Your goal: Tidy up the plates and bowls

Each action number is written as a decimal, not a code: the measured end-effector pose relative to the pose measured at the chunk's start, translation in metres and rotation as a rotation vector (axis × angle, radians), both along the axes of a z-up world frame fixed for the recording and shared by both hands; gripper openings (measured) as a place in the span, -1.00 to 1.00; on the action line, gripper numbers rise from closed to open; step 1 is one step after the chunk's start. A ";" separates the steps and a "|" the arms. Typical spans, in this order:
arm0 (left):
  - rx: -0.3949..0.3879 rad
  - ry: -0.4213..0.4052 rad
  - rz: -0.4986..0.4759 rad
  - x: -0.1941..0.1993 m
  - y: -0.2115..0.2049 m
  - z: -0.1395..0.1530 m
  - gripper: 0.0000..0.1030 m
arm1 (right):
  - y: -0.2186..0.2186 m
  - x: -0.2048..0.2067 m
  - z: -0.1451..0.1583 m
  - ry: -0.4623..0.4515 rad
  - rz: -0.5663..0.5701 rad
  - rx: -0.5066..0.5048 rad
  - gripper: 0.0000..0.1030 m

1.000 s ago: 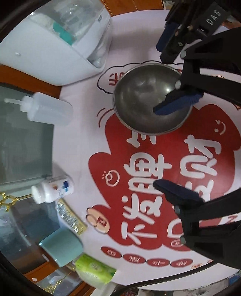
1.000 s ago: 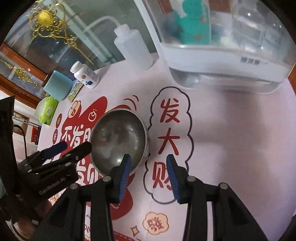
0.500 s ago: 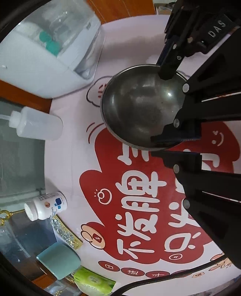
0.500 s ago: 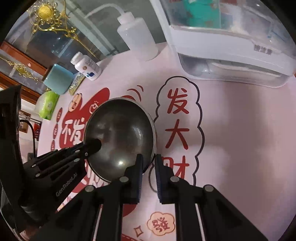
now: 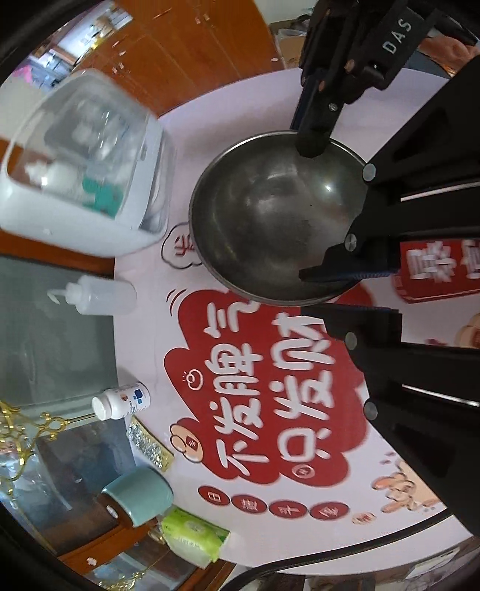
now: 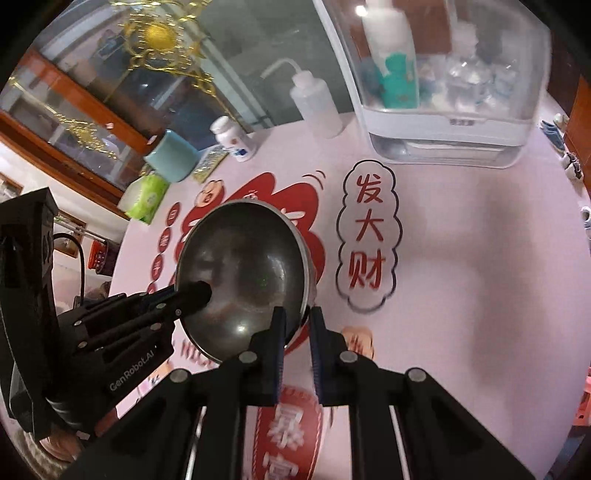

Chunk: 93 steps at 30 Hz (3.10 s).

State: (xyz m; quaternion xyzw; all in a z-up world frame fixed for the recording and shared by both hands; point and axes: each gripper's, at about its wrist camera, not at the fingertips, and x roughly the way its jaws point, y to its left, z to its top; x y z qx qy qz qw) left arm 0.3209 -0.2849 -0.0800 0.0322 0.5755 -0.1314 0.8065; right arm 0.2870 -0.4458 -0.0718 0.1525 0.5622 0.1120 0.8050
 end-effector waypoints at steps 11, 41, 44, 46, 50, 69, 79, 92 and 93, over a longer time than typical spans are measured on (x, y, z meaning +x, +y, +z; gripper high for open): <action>0.001 -0.053 -0.125 -0.133 0.018 0.069 -0.80 | 0.034 -0.139 0.081 -0.094 -0.024 -0.082 -0.76; 0.010 -0.096 -0.300 -0.314 0.024 0.059 -0.72 | 0.052 -0.319 0.074 -0.161 -0.069 -0.141 -0.76; 0.022 -0.083 -0.290 -0.322 0.019 0.037 -0.72 | 0.050 -0.324 0.053 -0.147 -0.066 -0.157 -0.76; 0.033 -0.068 -0.285 -0.323 0.016 0.020 -0.72 | 0.047 -0.323 0.036 -0.115 -0.060 -0.145 -0.76; 0.053 -0.018 -0.262 -0.322 0.012 -0.012 -0.71 | 0.040 -0.314 0.007 -0.031 -0.050 -0.093 -0.76; 0.151 0.083 -0.229 -0.317 -0.013 -0.076 -0.18 | 0.033 -0.286 -0.063 0.145 0.089 -0.134 -0.75; 0.183 0.038 -0.204 -0.322 -0.005 -0.064 0.21 | 0.036 -0.295 -0.041 0.085 0.219 -0.294 -0.50; 0.155 -0.006 -0.165 -0.329 0.001 -0.039 0.28 | 0.032 -0.306 -0.012 0.033 0.230 -0.304 -0.49; 0.154 -0.012 -0.162 -0.330 0.002 -0.036 0.28 | 0.029 -0.307 -0.010 0.024 0.218 -0.296 -0.46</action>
